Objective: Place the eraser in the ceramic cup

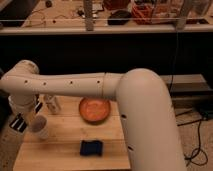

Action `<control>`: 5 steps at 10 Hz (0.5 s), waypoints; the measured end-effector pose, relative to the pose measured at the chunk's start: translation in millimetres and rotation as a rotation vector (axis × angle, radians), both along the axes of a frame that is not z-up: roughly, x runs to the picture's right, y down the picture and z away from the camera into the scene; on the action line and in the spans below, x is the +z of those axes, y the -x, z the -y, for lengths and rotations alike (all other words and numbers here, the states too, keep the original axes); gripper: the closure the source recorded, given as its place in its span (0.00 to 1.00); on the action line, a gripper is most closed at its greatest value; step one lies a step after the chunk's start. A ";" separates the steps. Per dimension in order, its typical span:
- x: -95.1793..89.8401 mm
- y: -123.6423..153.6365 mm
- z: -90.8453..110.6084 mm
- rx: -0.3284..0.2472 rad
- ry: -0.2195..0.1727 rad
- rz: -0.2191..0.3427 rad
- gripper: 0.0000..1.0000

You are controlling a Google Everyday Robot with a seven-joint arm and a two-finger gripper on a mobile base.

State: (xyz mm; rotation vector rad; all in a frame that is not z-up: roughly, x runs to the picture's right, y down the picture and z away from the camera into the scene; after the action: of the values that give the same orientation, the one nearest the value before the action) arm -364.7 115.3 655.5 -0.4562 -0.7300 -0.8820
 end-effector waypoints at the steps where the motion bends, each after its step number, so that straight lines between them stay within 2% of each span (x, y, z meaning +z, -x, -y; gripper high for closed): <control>1: -0.5 0.6 -0.4 0.001 0.002 0.002 0.81; 2: -1.1 1.4 -0.5 0.001 0.003 0.004 0.82; 4: -2.6 3.6 -3.6 0.000 0.005 0.012 0.90; 5: -2.9 3.4 -3.2 0.002 0.006 0.014 0.90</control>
State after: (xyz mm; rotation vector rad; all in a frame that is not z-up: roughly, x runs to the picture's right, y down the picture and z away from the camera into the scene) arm -368.1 118.5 652.5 -0.4553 -0.7455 -0.8823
